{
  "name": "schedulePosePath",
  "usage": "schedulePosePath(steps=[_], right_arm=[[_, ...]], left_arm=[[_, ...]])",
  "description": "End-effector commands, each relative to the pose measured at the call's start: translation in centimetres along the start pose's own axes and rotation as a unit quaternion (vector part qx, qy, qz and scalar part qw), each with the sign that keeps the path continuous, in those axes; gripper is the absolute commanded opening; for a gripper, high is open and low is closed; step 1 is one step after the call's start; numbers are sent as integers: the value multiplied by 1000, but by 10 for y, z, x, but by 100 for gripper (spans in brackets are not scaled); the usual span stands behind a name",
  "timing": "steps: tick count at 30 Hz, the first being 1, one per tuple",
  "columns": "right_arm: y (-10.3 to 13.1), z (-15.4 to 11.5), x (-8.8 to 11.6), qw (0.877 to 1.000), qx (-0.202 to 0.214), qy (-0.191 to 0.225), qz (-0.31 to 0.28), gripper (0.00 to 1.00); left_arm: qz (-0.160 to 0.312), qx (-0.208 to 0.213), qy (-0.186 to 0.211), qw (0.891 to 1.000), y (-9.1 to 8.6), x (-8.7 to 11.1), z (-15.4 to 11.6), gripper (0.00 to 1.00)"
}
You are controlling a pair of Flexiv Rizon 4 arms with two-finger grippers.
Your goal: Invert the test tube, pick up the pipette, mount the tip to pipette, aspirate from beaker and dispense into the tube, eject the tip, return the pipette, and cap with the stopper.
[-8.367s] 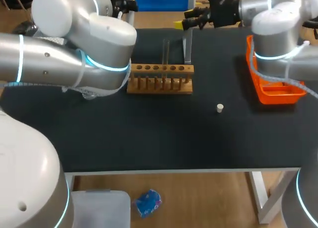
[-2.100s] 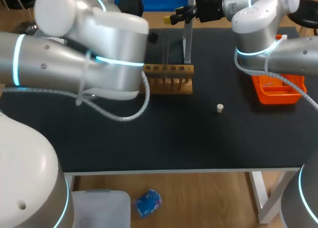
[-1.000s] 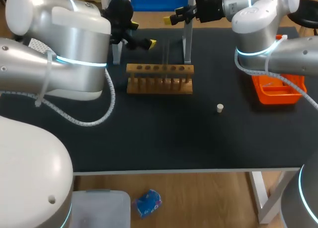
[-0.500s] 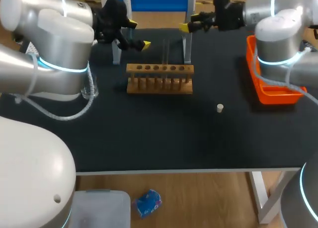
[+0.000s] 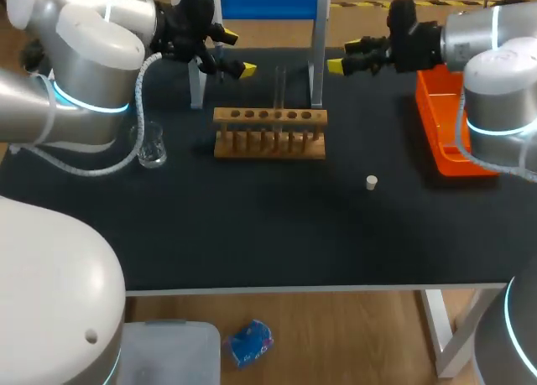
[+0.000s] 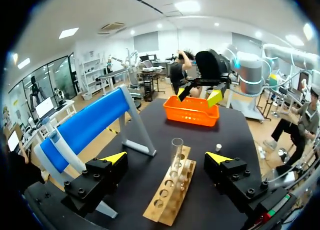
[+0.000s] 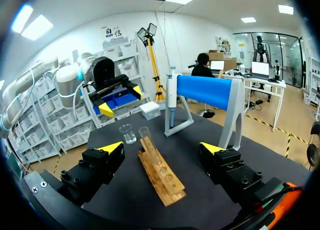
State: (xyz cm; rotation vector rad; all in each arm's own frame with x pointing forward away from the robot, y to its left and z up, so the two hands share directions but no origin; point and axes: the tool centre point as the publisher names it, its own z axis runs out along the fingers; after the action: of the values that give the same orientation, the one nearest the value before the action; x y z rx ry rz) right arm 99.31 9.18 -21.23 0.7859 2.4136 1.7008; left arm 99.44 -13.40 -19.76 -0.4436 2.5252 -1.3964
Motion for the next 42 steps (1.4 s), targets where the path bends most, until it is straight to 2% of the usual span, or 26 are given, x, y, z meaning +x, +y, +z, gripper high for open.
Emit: schedulePosePath(steps=[1, 10, 12, 13, 19, 26, 32, 42], right_arm=[[1, -4, 1, 1000, 2, 1, 0, 100], [1, -4, 1, 1000, 2, 1, 0, 100], [1, -4, 1, 1000, 2, 1, 0, 100], [-2, -5, 3, 1000, 8, -11, -13, 100], [-22, -24, 19, 996, 24, -50, -64, 100], [-55, -47, 30, 995, 40, -66, -61, 100], [-82, -62, 34, 996, 51, -54, -41, 100], [-109, -71, 40, 997, 70, -36, -22, 100]], left_arm=[[0, -2, 6, 1000, -1, -2, 0, 100], [0, -2, 6, 1000, -1, -2, 0, 100], [2, -21, -4, 1000, 4, -7, 5, 100], [2, -19, -2, 1000, 6, -8, 8, 100], [4, -21, 16, 1000, 12, -18, 21, 100], [6, -24, 36, 999, 16, -27, 31, 100], [7, -28, 46, 999, 19, -33, 41, 100], [3, -37, 54, 998, 23, -33, 56, 100]])
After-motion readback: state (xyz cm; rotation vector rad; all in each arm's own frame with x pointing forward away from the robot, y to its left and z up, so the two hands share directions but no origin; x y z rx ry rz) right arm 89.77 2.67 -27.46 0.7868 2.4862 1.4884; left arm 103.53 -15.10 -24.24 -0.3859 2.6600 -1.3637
